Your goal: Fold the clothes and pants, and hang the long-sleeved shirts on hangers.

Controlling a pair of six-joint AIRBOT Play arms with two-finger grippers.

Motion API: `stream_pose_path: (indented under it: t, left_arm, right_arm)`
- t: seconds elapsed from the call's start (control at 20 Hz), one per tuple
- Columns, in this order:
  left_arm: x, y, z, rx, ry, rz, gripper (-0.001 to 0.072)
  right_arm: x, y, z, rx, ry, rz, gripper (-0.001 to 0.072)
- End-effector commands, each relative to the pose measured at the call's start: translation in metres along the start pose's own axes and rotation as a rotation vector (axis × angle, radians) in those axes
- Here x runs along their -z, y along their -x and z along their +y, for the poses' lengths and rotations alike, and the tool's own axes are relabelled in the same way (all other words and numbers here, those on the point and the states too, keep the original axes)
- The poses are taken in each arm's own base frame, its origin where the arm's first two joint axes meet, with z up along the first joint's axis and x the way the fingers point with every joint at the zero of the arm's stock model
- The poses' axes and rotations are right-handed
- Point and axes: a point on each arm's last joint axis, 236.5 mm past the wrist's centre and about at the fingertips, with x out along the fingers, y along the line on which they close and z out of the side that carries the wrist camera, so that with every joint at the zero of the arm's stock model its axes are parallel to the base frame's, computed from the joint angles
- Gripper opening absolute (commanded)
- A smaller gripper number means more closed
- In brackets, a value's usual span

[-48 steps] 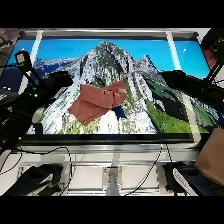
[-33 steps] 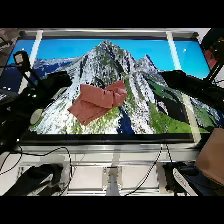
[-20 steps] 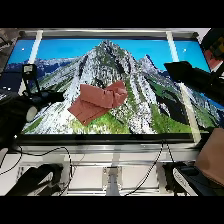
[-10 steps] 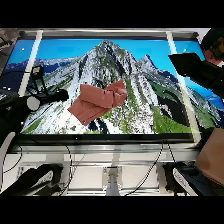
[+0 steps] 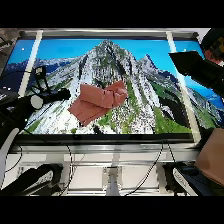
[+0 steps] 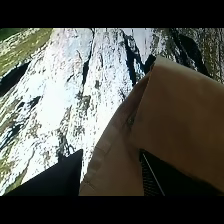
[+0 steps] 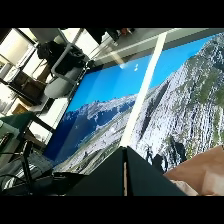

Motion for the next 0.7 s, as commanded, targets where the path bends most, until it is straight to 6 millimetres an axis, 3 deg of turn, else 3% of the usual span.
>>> stream_pose_path:
  t: [0.0,0.05,0.1,0.25,0.35,0.45,0.55,0.6,0.65]
  left_arm:
    - [-0.004,-0.009,0.001,-0.004,0.000,-0.022,0.0458]
    - [-0.002,-0.015,0.001,-0.003,0.008,-0.022,0.0509]
    - [0.000,-0.021,0.002,-0.003,0.017,-0.019,0.0511]
    - [0.005,-0.042,-0.011,0.027,0.052,-0.024,0.0510]
    - [0.007,-0.054,-0.022,0.037,-0.055,-0.043,0.0508]
    - [0.014,-0.066,-0.032,0.049,-0.111,-0.031,0.0425]
    - [0.017,-0.079,-0.036,0.056,-0.091,-0.010,0.0412]
    - [0.015,-0.084,-0.038,0.065,-0.054,-0.008,0.0412]
    - [0.011,-0.090,-0.040,0.071,-0.018,-0.008,0.0412]
  right_arm:
    - [0.002,-0.001,0.000,-0.001,-0.005,0.008,0.0070]
    - [0.002,-0.002,-0.001,0.000,-0.007,0.011,0.0233]
    - [0.004,-0.003,-0.002,0.001,-0.009,0.017,0.0325]
    - [0.009,-0.007,-0.004,-0.001,-0.023,0.041,0.0322]
    - [0.023,-0.013,-0.007,-0.008,-0.046,0.102,0.0325]
    - [0.039,-0.021,-0.011,-0.016,-0.077,0.175,0.0345]
    - [0.054,-0.031,-0.012,-0.038,-0.122,0.236,0.0353]
    - [0.060,-0.037,-0.012,-0.045,-0.133,0.259,0.0454]
    - [0.068,-0.043,-0.010,-0.053,-0.136,0.284,0.0500]
